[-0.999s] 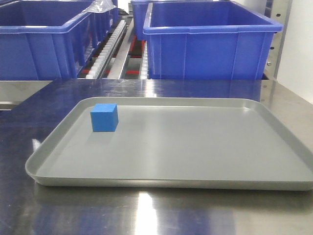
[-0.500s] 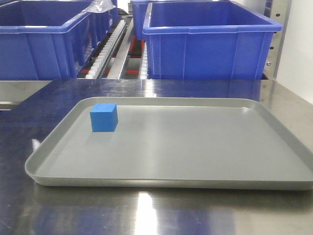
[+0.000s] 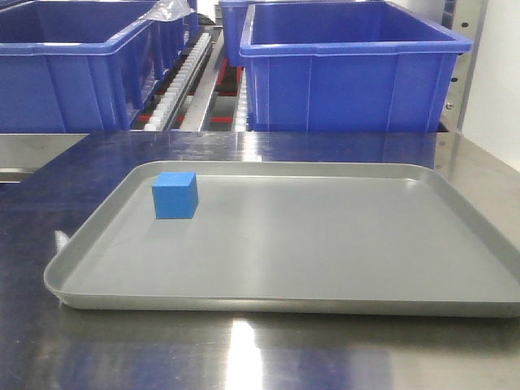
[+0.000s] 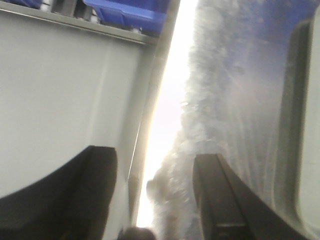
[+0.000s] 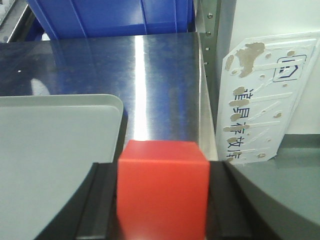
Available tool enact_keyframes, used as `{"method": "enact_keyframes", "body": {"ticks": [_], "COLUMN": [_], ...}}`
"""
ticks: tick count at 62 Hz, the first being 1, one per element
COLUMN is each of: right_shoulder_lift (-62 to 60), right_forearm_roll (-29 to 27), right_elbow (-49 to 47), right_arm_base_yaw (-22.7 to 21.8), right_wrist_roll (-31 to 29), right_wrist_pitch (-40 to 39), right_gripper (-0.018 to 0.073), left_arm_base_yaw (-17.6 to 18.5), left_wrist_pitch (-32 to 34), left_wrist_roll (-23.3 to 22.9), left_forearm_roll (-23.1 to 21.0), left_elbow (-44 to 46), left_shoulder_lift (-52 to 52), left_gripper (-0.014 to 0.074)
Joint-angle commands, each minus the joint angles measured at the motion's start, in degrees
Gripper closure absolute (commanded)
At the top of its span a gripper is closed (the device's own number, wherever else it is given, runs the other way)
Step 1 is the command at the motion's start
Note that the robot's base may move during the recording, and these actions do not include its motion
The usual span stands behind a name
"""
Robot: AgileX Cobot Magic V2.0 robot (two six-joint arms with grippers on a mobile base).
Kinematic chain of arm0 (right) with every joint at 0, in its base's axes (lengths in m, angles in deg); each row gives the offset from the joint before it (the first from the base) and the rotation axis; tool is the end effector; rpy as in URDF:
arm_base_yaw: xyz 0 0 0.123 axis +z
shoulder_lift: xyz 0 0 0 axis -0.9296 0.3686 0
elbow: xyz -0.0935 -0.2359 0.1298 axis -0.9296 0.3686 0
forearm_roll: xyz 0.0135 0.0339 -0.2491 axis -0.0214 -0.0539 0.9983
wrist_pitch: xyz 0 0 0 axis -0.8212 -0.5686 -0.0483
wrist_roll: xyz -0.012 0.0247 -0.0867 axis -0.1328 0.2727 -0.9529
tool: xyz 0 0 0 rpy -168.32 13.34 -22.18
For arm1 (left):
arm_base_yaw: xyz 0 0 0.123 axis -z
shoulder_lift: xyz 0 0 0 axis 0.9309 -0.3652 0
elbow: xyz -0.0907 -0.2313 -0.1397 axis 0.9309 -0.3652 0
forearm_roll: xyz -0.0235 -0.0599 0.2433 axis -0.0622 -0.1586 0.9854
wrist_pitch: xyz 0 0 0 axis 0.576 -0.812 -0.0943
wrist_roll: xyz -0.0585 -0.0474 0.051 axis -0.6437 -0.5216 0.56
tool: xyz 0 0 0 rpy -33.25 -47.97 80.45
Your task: Sort and place red and blue blocks on shelf
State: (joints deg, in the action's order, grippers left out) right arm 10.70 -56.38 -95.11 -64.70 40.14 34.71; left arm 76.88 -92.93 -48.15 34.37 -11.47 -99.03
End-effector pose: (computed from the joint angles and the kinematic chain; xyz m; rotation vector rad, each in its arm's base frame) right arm 0.1106 0.0070 0.2764 0.0875 1.9445 0.1445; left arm 0.2002 -0.0284 0.2899 -0.1483 2.5509 -0.1443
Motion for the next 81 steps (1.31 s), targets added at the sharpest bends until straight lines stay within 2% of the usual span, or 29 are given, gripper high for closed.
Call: {"method": "enact_keyframes", "body": {"ticks": [1, 7, 19, 40, 53, 81], "right_shoulder_lift": [0.0, 0.0, 0.0, 0.0, 0.0, 0.0], "right_forearm_roll": [0.9, 0.9, 0.9, 0.9, 0.9, 0.9], "right_elbow": [-1.7, -1.7, -1.7, -1.7, -1.7, -1.7], "right_arm_base_yaw": [-0.3, -0.3, -0.3, -0.3, -0.3, -0.3], "right_wrist_roll": [-0.4, -0.4, -0.4, -0.4, -0.4, -0.4], "right_wrist_pitch": [-5.1, -5.1, -5.1, -5.1, -5.1, -5.1], "right_gripper": [0.0493, 0.0493, 0.0493, 0.0493, 0.0493, 0.0493], "left_arm_base_yaw": [3.7, 8.6, 14.5, 20.0, 23.0, 26.8], "left_wrist_pitch": [3.5, 3.5, 3.5, 4.4, 8.3, 5.2], "left_wrist_roll": [-0.6, -0.8, -2.1, -2.6, -5.4, -9.2], "left_forearm_roll": [-0.8, -0.8, -0.8, -0.8, -0.8, -0.2], "left_elbow": [5.2, 10.1, 19.3, 28.1, 28.7, 31.8], "left_shoulder_lift": [-3.1, -8.2, -17.6, -28.0, -30.5, -36.0], "left_gripper": [0.0158, 0.0158, 0.0156, 0.0061, 0.0059, 0.0061]}}
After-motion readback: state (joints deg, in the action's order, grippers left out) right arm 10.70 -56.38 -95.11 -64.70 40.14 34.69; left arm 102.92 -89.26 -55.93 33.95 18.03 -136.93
